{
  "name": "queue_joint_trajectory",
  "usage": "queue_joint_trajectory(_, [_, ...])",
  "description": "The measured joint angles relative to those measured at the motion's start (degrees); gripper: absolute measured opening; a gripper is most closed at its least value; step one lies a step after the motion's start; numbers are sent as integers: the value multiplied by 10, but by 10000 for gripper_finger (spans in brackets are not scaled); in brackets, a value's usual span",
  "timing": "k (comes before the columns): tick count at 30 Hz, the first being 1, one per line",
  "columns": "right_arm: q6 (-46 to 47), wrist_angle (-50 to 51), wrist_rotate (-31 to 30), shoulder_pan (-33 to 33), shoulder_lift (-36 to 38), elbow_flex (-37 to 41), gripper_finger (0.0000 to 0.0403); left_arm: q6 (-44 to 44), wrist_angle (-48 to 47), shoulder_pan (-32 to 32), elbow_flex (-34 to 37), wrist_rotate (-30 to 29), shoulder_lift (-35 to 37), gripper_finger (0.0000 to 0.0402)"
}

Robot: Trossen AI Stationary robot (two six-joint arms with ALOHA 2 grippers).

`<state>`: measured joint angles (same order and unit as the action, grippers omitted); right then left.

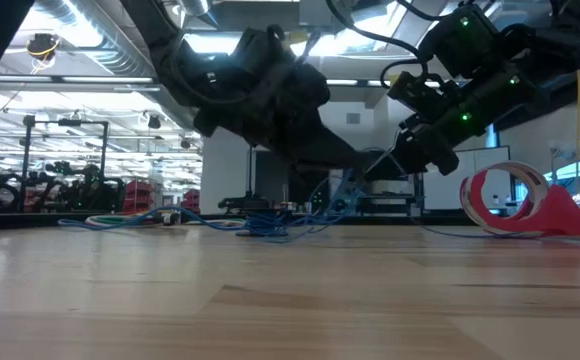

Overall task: Coil cords
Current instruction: Coil the blue wire onto the spool

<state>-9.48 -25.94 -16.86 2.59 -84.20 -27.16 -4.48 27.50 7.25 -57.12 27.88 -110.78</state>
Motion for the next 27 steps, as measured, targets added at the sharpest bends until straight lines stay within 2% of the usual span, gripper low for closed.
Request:
queue_joint_trajectory(7, [0,1,-18,1,0,0,1,-8,11,-16,0,114,0,24])
queue_joint_trajectory(11, [0,5,-20,1,0,0,1,1,13,-17,-2,113,16,15])
queue_joint_trajectory(16, [0,5,-20,1,0,0,1,18,-26,-18,-2,96,53,3])
queue_joint_trajectory(21, [41,12,11,1,0,0,7,42,-72,-17,-2,33,56,9])
queue_joint_trajectory(24, [81,5,12,1,1,-2,30,56,-110,-12,-2,-6,57,4])
queue_joint_trajectory(27, [75,38,10,1,7,-17,72,59,-143,-6,-1,-23,71,3])
